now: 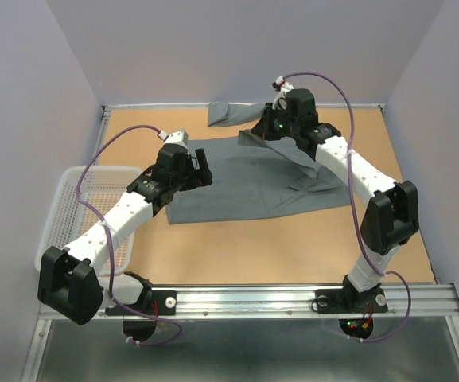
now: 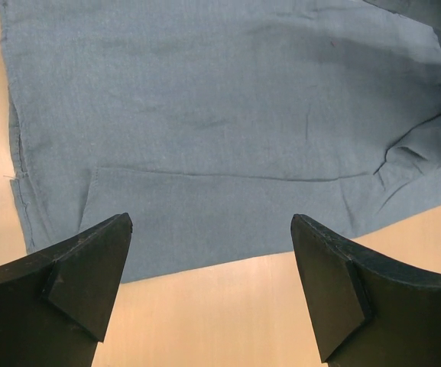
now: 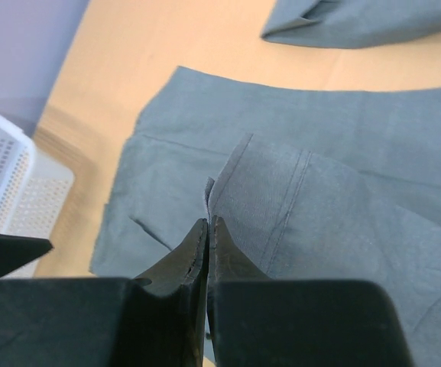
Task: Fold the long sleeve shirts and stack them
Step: Fold the shirt
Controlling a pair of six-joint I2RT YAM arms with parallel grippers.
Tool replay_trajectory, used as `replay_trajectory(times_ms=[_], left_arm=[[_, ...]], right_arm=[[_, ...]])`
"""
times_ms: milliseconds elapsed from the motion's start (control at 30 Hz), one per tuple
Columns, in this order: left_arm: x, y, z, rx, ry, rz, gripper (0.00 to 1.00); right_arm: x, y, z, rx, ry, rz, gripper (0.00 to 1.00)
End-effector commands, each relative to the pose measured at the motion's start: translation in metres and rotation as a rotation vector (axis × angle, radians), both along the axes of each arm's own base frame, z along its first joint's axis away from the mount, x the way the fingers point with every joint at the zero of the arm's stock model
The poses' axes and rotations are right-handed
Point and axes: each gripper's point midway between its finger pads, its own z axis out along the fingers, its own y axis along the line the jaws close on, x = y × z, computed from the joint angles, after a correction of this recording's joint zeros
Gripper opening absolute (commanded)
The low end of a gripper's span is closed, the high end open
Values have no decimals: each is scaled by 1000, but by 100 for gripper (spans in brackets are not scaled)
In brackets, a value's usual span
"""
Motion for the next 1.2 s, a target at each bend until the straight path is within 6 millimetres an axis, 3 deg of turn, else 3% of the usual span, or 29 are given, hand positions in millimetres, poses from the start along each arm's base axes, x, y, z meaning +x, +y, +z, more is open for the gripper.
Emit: replay_trajectory(times_ms=[0, 100, 267, 500, 767, 933, 1033, 1133, 1167], left_arm=[[12, 7, 26, -69, -58, 97, 97], [14, 10, 23, -97, -48, 111, 97], [15, 9, 20, -107, -38, 102, 97], [17, 10, 16, -99, -36, 103, 97], [23, 13, 16, -113, -35, 113, 97], [27, 19, 14, -118, -32, 129, 97], [33, 23, 13, -126, -29, 139, 96], [39, 30, 15, -132, -37, 154, 96], [42, 34, 15, -133, -38, 159, 97]], right_arm=[[7, 43, 35, 80, -90, -26, 1], [12, 58, 16, 88, -70, -59, 1], [22, 59, -13, 151, -9, -173, 1], [44, 62, 6, 231, -78, -240, 1], [64, 65, 45, 363, -168, -301, 0], [65, 69, 72, 458, -245, -280, 1], [63, 81, 65, 455, -216, -219, 2], [53, 101, 33, 443, -120, -109, 24], [47, 108, 16, 425, -76, -66, 42]])
